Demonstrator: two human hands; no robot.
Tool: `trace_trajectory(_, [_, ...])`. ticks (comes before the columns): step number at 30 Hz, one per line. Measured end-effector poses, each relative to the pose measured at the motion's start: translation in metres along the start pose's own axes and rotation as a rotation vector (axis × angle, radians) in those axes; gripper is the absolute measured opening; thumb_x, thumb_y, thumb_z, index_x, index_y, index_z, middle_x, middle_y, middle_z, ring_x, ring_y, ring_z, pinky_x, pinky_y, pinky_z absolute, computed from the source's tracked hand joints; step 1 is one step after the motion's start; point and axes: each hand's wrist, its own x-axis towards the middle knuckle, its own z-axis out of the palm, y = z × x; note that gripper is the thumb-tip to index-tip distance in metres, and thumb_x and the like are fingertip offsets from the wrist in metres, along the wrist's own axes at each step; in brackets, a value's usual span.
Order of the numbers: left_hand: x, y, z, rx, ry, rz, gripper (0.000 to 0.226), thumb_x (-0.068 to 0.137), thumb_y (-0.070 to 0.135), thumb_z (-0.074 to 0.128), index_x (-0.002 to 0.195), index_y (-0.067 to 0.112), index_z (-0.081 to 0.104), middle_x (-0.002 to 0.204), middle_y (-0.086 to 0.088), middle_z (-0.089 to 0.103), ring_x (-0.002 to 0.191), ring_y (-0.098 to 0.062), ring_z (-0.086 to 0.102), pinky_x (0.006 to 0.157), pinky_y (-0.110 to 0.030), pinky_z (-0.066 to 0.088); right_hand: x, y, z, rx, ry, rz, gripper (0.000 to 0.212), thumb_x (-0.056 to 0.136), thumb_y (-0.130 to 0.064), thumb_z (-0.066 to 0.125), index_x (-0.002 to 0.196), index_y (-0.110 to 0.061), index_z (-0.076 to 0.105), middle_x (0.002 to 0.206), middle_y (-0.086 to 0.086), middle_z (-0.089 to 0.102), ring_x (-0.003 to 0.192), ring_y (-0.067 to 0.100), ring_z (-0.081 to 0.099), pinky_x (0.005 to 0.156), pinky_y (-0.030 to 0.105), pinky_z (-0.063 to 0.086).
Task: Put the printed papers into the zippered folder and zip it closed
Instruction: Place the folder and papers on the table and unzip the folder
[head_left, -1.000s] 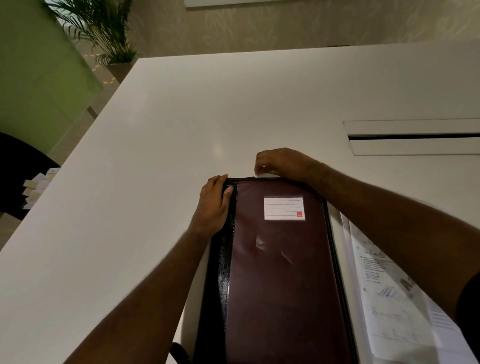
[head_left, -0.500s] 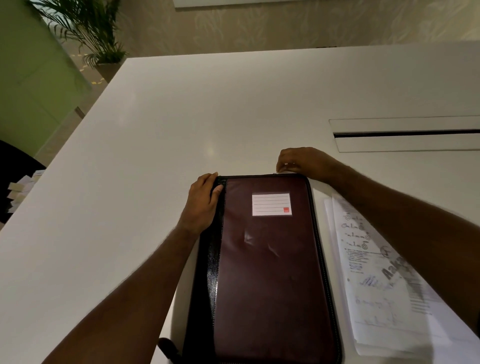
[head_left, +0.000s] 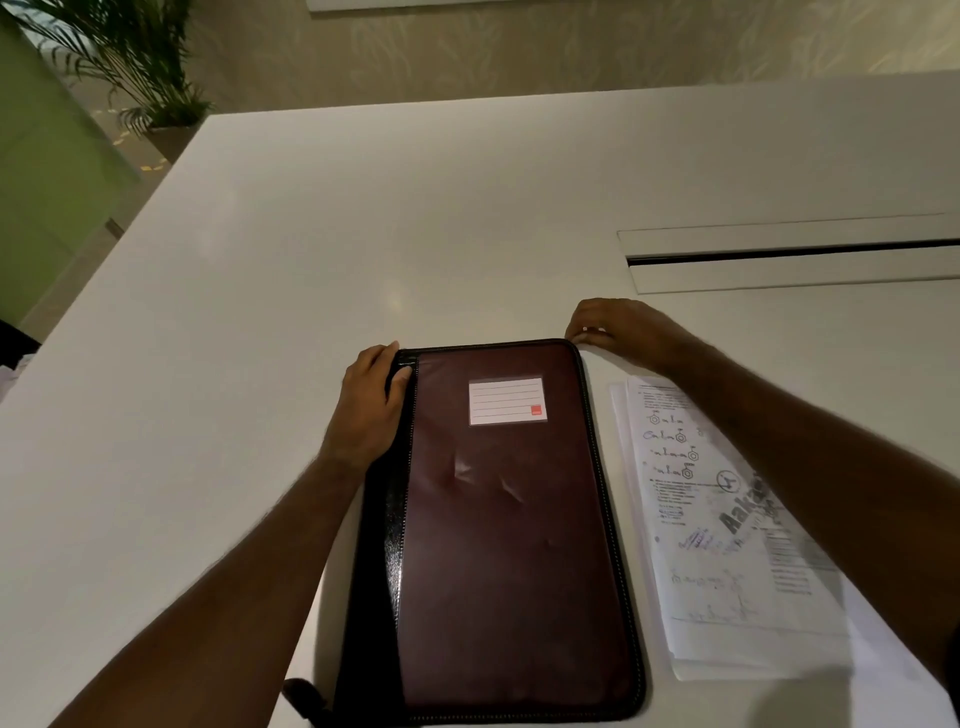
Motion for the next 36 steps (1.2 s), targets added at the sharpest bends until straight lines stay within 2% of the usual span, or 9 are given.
trace_trajectory(2, [0.0,0.003,0.0,-0.004,0.001,-0.004,0.048,0.111,0.033,0.041,0.153,0.012,0.044,0.152,-0.006,0.045,0.139,-0.024,0.04,0.109,-0.025,0.027,-0.003,0.001,0.002,0.018,0.018,0.016,0.016,0.104,-0.016,0.064,0.111,-0.012,0.078,0.111,0.003,0.074,0.096,0.014,0.065,0.073,0.008,0.034])
trace_trajectory(5, [0.005,0.004,-0.006,0.018,-0.016,0.008,0.045,0.11,0.028,0.044,0.15,0.009,0.048,0.149,-0.009,0.049,0.137,-0.026,0.043,0.108,-0.026,0.029,-0.006,-0.003,0.005,0.036,0.033,0.043,0.015,0.103,-0.019,0.065,0.111,-0.015,0.078,0.11,0.0,0.073,0.092,0.006,0.058,0.074,0.02,0.039])
trace_trajectory(8, [0.015,0.008,-0.012,0.089,-0.035,0.043,0.041,0.106,0.022,0.049,0.144,0.006,0.055,0.143,-0.01,0.055,0.135,-0.028,0.044,0.111,-0.035,0.035,-0.009,-0.008,0.006,0.133,0.053,0.089,0.011,0.101,-0.017,0.069,0.108,-0.015,0.078,0.104,-0.001,0.071,0.09,0.012,0.062,0.079,0.032,0.051])
trace_trajectory(12, [0.03,0.038,-0.004,0.142,-0.102,0.149,0.035,0.104,0.018,0.05,0.135,0.009,0.064,0.135,-0.008,0.064,0.131,-0.029,0.052,0.118,-0.048,0.033,-0.013,-0.013,0.011,0.234,0.068,0.143,0.013,0.1,-0.014,0.07,0.11,-0.011,0.078,0.105,0.004,0.072,0.096,0.018,0.065,0.086,0.033,0.051])
trace_trajectory(14, [0.036,0.06,0.01,0.148,-0.151,0.244,0.032,0.105,0.017,0.051,0.132,0.008,0.065,0.131,-0.01,0.066,0.126,-0.029,0.055,0.12,-0.046,0.029,-0.014,-0.014,0.014,0.258,0.08,0.164,0.013,0.1,-0.014,0.069,0.11,-0.011,0.078,0.105,0.005,0.072,0.095,0.017,0.065,0.084,0.029,0.049])
trace_trajectory(18, [0.046,0.105,0.041,0.082,-0.25,0.334,0.034,0.106,0.023,0.051,0.133,0.006,0.064,0.129,-0.011,0.066,0.123,-0.027,0.057,0.108,-0.038,0.041,-0.013,-0.016,0.016,0.255,0.097,0.18,0.012,0.101,-0.015,0.068,0.108,-0.013,0.077,0.103,0.003,0.07,0.093,0.015,0.062,0.078,0.025,0.047])
trace_trajectory(22, [0.05,0.136,0.063,0.046,-0.283,0.325,0.035,0.106,0.029,0.053,0.13,0.007,0.067,0.125,-0.013,0.066,0.119,-0.03,0.057,0.103,-0.038,0.043,-0.013,-0.018,0.014,0.218,0.111,0.166,0.013,0.102,-0.016,0.065,0.107,-0.012,0.077,0.101,-0.004,0.068,0.093,0.013,0.06,0.083,0.03,0.047])
trace_trajectory(28, [0.055,0.138,0.072,-0.012,-0.272,0.248,0.028,0.102,0.029,0.062,0.12,0.011,0.072,0.119,-0.011,0.064,0.115,-0.028,0.055,0.101,-0.042,0.044,-0.021,-0.017,0.009,0.158,0.122,0.132,0.011,0.099,-0.013,0.068,0.102,-0.009,0.078,0.101,0.005,0.075,0.092,0.017,0.064,0.086,0.041,0.053])
trace_trajectory(36, [0.056,0.138,0.075,-0.041,-0.259,0.215,0.026,0.101,0.029,0.063,0.118,0.011,0.07,0.122,-0.008,0.064,0.119,-0.027,0.054,0.105,-0.043,0.042,-0.043,-0.016,0.01,0.123,0.168,0.126,0.013,0.1,-0.02,0.069,0.104,-0.015,0.081,0.105,0.001,0.078,0.1,0.02,0.064,0.09,0.036,0.045])
